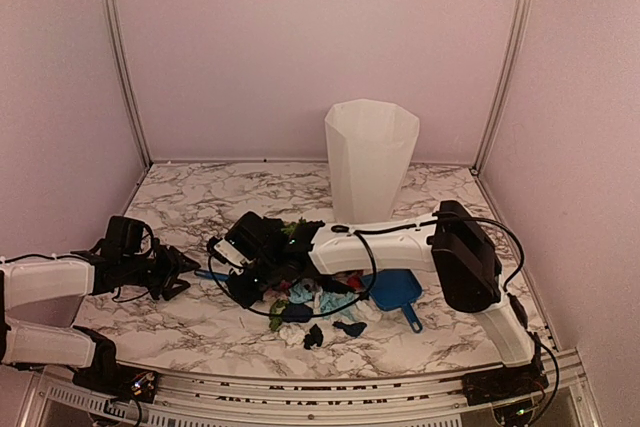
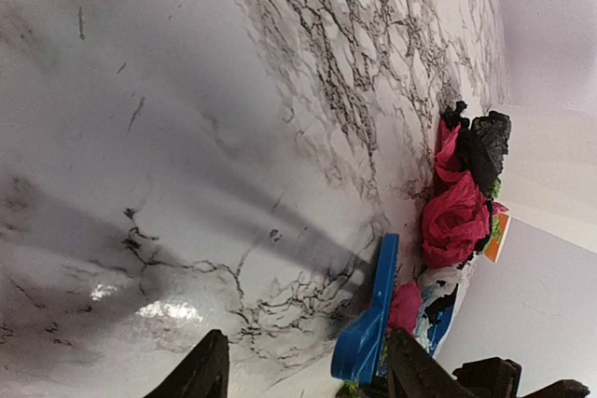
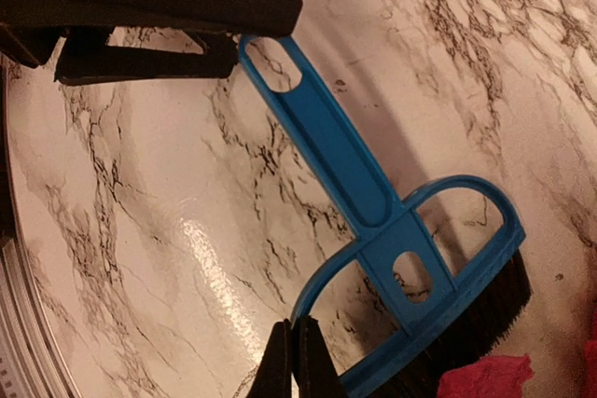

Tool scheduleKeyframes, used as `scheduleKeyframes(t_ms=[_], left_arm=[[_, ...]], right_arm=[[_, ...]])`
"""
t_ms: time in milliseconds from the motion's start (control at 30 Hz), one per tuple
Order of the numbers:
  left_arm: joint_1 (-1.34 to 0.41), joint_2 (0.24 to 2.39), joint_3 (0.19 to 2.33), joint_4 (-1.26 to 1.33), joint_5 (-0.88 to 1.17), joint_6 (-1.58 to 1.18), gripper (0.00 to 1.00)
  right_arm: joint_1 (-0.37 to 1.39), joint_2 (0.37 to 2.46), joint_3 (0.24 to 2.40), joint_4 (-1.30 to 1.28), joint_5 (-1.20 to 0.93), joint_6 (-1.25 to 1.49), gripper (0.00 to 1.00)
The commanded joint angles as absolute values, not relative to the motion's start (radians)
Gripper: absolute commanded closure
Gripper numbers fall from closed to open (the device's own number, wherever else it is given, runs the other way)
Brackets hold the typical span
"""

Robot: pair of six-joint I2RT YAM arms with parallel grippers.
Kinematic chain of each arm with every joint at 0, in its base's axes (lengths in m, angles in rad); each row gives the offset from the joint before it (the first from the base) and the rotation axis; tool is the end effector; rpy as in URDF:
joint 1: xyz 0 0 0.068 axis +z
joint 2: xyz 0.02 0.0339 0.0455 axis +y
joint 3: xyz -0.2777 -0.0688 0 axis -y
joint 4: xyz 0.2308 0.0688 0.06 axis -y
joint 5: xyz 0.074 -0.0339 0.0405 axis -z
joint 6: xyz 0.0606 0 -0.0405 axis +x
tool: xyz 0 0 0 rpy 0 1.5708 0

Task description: Sweep away the paper scraps from the table

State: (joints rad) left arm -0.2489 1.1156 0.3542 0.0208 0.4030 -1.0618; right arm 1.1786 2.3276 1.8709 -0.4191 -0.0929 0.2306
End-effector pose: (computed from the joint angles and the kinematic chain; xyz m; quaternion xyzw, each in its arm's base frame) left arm 0.1901 -0.0728 0.1596 -0.2803 0.8554 -0.3860 0.2016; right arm 0.1975 0.4922 0.1643 -0.4428 0.8284 0.2536 0.2309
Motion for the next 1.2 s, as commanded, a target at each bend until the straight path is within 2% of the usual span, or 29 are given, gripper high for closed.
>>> scheduleKeyframes(t_ms=[0,633,800,967,1033,1067,1100,1167], left_arm=[[-0.249,1.106,0.334,0.117,0.451,-1.109,0.43],[-0.261,1.243,0.350,0.260,0.483,-1.136,0.62],[-0.277,1.270,0.371,0.283,0.485,-1.135,0.76],[-0.294,1.296,0.391,0.291,0.482,-1.125,1.00],[-0.302,1.296,0.399,0.291,0.481,-1.115,1.00],[-0.304,1.290,0.403,0.291,0.483,-1.105,1.00],[-0.306,1.283,0.409,0.290,0.486,-1.095,1.00],[-0.308,1.256,0.430,0.267,0.487,-1.052,1.00]], right_arm=[[1.166,2.288,1.875,-0.365,-0.130,0.269,1.00],[1.165,2.292,1.872,-0.357,-0.140,0.277,1.00],[1.166,2.293,1.868,-0.362,-0.137,0.275,1.00],[1.166,2.285,1.861,-0.366,-0.124,0.273,1.00],[1.166,2.279,1.861,-0.374,-0.115,0.272,1.00],[1.166,2.273,1.859,-0.381,-0.106,0.272,0.99],[1.164,2.262,1.855,-0.390,-0.098,0.273,0.93],[1.165,2.224,1.835,-0.403,-0.077,0.271,0.76]])
